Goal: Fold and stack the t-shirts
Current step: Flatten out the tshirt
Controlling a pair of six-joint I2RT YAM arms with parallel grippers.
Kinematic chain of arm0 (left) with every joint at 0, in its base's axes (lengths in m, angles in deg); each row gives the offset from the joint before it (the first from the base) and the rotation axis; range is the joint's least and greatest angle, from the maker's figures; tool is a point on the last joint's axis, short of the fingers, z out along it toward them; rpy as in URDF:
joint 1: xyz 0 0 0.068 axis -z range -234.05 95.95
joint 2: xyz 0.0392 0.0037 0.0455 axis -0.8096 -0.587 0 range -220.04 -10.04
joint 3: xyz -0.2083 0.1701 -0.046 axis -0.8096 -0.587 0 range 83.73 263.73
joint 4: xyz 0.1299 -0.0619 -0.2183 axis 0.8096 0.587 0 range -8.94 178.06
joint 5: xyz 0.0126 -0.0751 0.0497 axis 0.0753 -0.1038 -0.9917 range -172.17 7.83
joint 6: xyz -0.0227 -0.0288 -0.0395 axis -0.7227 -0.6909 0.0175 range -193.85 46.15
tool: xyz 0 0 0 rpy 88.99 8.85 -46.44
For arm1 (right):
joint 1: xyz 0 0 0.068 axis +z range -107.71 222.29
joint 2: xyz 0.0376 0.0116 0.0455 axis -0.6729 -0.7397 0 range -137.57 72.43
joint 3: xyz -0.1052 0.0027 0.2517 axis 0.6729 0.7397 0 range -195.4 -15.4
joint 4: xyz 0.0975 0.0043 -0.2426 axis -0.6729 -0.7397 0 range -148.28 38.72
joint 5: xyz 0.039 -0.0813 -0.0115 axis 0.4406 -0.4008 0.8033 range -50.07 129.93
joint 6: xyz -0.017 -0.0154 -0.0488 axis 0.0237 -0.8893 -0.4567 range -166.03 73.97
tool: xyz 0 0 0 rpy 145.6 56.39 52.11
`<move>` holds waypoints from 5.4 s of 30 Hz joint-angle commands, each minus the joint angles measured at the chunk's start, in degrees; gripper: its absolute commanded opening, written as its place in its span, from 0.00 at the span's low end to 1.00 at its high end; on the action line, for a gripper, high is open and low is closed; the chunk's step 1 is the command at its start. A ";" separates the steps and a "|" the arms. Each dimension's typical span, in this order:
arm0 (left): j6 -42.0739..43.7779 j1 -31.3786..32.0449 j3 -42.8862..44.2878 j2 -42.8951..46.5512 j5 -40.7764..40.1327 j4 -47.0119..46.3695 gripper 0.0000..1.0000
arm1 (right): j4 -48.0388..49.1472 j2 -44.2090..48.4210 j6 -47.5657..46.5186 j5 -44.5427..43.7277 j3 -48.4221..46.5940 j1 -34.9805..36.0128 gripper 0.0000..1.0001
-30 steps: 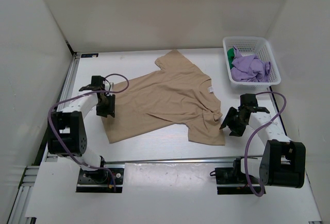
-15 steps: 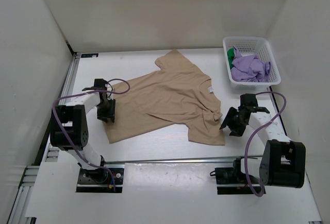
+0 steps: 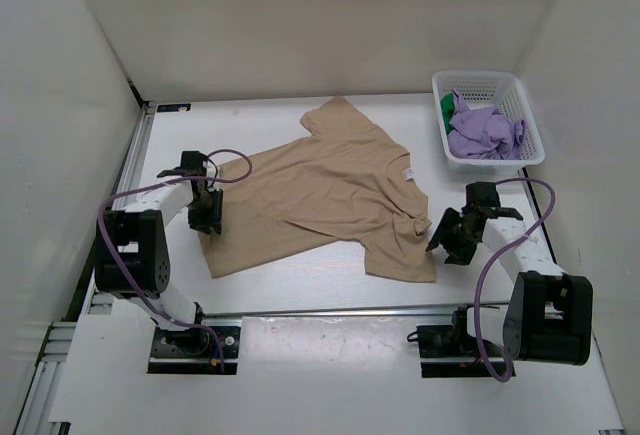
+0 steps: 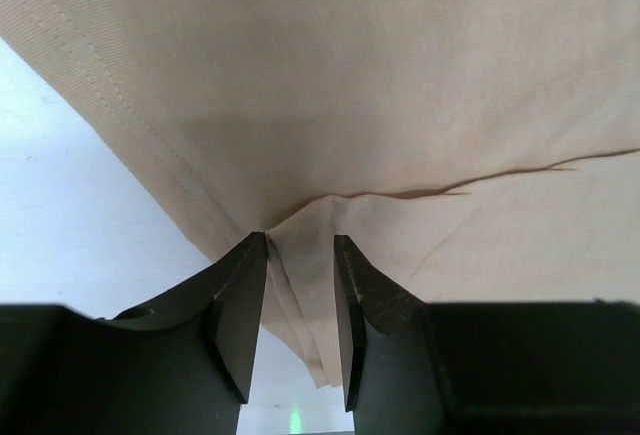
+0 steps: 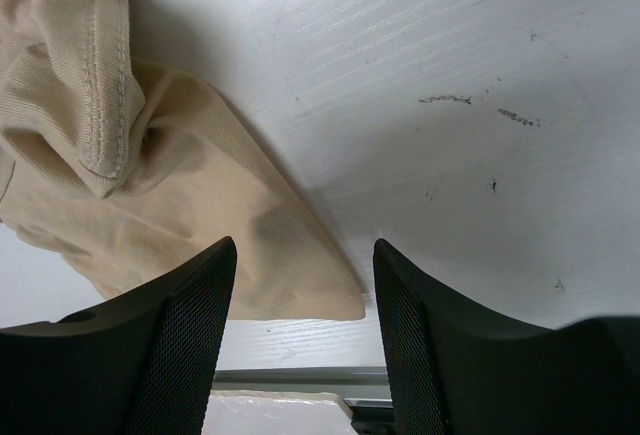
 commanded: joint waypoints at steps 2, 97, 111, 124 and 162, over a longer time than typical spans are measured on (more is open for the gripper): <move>-0.01 0.74 -0.32 4.39 0.33 -0.67 0.45 | 0.48 1.00 -1.08 -0.44 0.63 0.20 0.62; -0.01 -6.11 -7.40 33.34 -5.38 1.88 0.10 | -1.09 -3.23 9.48 1.94 -21.72 18.74 0.00; -0.01 -6.64 90.00 -10.97 -15.76 1.88 0.10 | 10.80 -29.71 13.33 0.44 -101.21 8.90 0.00; -0.01 -6.99 44.89 10.96 -3.98 -1.64 0.10 | 8.21 -5.21 1.56 0.36 -63.32 15.39 0.00; -0.01 -17.81 -9.21 28.06 2.53 -5.68 0.10 | 12.00 -14.54 2.00 -2.46 -27.39 20.15 0.00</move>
